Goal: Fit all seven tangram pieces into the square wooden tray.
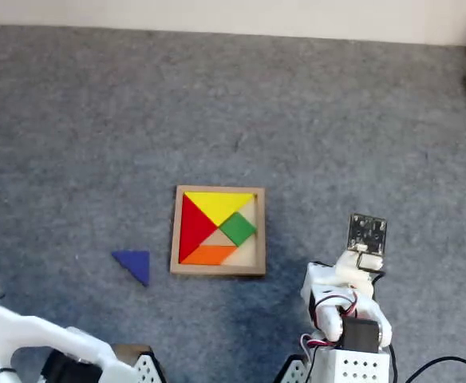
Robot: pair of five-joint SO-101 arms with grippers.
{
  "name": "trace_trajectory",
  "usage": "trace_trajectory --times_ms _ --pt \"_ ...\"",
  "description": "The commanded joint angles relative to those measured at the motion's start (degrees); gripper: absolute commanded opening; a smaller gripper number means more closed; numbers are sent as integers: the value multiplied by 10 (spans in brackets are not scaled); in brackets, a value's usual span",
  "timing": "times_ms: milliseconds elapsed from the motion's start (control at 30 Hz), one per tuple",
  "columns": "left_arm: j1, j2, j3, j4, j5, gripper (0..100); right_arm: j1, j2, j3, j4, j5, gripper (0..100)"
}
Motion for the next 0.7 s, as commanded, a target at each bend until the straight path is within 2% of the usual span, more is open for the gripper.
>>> trace_trajectory --times_ms 0,333,533,667 --pt "95 -7 11 -7 5 264 7 -7 72 4 -1 9" --pt "372 -7 32 -7 12 263 7 -7 72 4 -1 9" --pt "506 -6 50 -9 98 309 7 -7 72 4 -1 9" --pt "575 -6 92 -56 148 322 7 -7 72 4 -1 9"
